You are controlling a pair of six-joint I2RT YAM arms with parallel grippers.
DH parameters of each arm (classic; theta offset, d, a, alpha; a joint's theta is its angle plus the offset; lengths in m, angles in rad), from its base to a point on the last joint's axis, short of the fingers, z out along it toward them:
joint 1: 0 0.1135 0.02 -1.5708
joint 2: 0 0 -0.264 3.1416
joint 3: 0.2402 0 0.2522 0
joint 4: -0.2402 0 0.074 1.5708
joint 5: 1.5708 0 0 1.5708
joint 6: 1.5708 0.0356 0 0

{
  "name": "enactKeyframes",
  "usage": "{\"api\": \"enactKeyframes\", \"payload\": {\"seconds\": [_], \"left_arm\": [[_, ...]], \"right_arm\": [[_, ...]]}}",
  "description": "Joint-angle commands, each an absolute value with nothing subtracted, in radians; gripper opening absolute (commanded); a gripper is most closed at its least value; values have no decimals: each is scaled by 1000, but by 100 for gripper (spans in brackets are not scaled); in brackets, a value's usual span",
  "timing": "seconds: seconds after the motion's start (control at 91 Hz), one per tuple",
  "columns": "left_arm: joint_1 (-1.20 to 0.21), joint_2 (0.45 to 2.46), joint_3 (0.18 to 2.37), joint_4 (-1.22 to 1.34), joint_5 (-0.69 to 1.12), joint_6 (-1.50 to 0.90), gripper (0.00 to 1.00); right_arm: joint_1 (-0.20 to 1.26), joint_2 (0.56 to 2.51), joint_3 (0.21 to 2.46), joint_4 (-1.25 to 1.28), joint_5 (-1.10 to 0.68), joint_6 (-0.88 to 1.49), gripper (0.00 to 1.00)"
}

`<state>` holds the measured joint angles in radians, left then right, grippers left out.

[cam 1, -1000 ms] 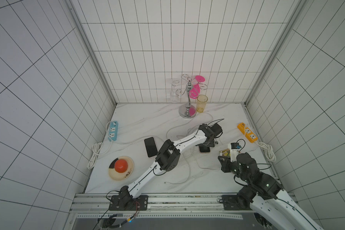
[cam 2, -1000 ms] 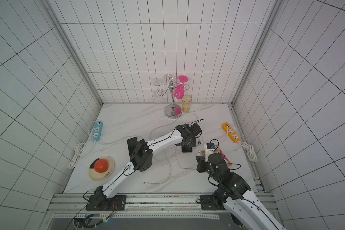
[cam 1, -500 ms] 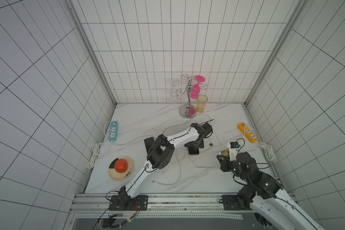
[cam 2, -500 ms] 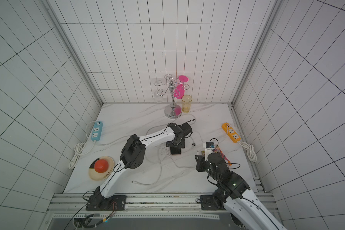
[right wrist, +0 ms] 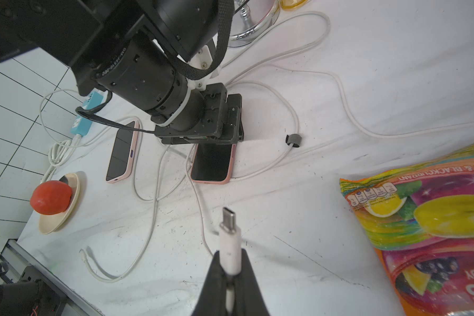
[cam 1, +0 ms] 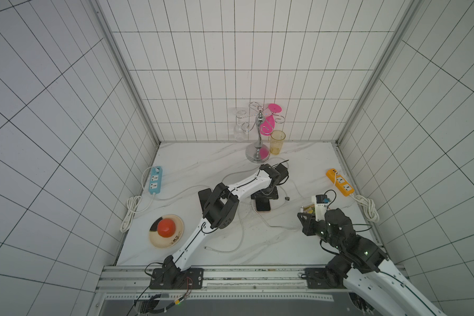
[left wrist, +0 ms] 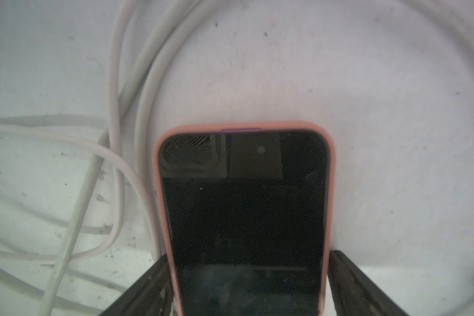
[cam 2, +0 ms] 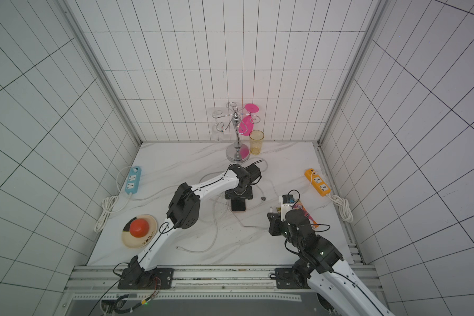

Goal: Plug the charging cable into the phone
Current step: Pick up the phone at the center of the board.

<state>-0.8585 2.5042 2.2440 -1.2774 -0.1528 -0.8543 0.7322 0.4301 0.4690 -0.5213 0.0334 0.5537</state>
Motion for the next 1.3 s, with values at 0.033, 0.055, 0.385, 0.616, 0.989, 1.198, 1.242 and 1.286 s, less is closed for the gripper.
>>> {"api": "enactKeyframes", "payload": {"seconds": [0.033,0.055,0.385,0.616,0.989,1.198,1.242,1.286], "left_arm": [[-845,2597,2254,-1326,-153,-886,86],[-845,2601,2255,-1329,-156,-888,85],[-842,2534,2243,-1300,-188,-871,33],[-832,2371,2206,-1222,-175,-872,17],[-822,2191,2162,-1202,-145,-872,15],[-823,2072,2099,-1155,-105,-905,12],[-825,2049,2084,-1145,-92,-911,12],[-827,2027,2059,-1133,-77,-919,12]], "right_arm": [[725,427,475,-514,27,544,0],[725,428,475,-514,27,543,0],[725,438,474,-510,-1,512,0],[725,500,496,-481,-99,442,0],[733,546,500,-416,-253,390,0],[786,600,493,-346,-341,354,0],[793,615,496,-332,-349,342,0],[798,632,499,-319,-353,333,0]]}}
